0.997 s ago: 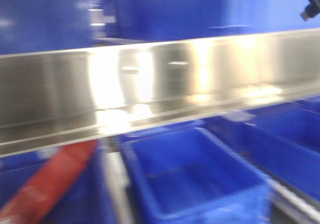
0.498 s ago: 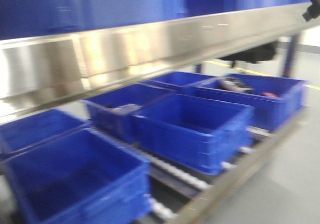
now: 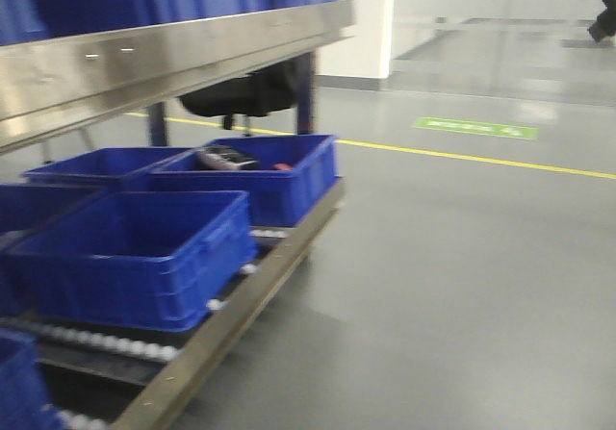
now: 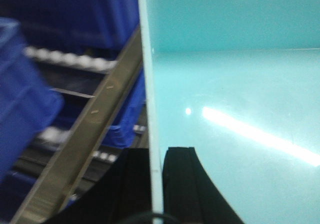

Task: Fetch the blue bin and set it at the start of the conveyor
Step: 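Hold the teal bin with both grippers while the base turns away from the shelf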

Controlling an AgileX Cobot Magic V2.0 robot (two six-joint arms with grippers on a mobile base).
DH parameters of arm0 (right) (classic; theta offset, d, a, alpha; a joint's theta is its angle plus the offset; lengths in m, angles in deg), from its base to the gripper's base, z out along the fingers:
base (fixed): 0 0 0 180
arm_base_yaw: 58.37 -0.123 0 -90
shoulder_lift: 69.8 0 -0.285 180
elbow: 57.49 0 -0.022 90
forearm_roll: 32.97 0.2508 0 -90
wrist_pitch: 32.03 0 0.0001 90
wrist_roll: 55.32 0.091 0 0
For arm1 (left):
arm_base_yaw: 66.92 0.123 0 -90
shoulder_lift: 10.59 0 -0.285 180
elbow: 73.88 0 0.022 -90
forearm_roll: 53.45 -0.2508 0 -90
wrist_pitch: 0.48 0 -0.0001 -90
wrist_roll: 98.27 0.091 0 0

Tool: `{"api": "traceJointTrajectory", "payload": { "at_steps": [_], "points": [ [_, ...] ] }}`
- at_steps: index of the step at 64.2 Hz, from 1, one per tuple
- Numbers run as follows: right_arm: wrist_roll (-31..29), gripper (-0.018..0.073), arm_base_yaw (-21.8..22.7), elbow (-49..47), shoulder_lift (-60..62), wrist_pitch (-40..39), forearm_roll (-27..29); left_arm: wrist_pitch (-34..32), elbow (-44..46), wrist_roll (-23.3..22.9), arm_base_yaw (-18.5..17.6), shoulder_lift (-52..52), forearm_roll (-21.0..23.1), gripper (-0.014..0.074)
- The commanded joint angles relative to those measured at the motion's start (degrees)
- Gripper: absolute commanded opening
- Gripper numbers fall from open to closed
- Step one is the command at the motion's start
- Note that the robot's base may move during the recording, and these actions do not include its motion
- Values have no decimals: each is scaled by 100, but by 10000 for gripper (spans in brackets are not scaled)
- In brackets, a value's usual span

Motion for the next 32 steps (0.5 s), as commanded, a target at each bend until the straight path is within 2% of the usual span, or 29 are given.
{"api": "traceJointTrajectory", "payload": {
  "at_steps": [1, 16, 27, 32],
  "points": [
    [-82, -166, -47, -66, 51, -254, 48, -304, 62, 39, -65, -65, 118, -111],
    [-71, -166, -47, -66, 51, -315, 48, -304, 62, 39, -65, -65, 118, -111],
    [504, -166, -37, -66, 51, -293, 11, -304, 62, 39, -65, -65, 118, -111],
    [526, -166, -37, -66, 51, -279, 11, -304, 62, 39, -65, -65, 118, -111]
  ]
}}
